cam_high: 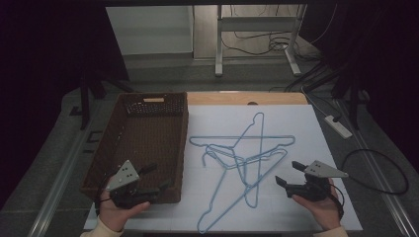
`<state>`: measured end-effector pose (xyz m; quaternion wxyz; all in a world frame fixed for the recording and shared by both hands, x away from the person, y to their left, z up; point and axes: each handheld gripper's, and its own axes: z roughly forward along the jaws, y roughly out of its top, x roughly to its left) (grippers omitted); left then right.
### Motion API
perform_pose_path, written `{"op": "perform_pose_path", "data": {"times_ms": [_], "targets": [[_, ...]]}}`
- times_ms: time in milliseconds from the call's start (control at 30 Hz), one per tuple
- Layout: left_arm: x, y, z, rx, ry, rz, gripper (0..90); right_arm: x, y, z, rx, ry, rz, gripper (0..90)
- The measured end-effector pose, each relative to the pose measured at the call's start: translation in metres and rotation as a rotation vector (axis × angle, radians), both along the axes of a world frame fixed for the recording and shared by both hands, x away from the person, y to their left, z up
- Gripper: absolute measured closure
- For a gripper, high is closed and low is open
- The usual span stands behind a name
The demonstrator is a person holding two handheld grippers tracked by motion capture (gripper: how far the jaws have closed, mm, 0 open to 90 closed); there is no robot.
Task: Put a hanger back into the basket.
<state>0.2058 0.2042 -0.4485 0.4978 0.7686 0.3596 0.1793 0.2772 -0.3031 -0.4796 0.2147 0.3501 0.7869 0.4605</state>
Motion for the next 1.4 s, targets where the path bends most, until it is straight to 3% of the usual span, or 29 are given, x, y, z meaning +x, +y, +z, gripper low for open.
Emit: {"op": "perform_pose_path", "data": {"times_ms": [400,767,1133,1400], "targets": [[-0.001,-0.002,0.001,0.000,-0.002,-0.008,29.2,0.001,0.000,0.000,-0.007,-0.002,-0.005,18.1],[0.002,-0.001,-0.003,-0.006,0.010,-0.005,29.3,0.008,0.004,-0.001,-0.018,0.023,-0.008,19.1],[0.005,-0.001,-0.003,-0.008,0.013,-0.008,29.3,0.025,0.034,0.017,-0.062,0.043,0.061,23.0],[0.005,-0.002,-0.002,-0.009,0.016,-0.017,29.3,0.036,0.054,0.031,-0.081,0.062,0.076,24.0]]}}
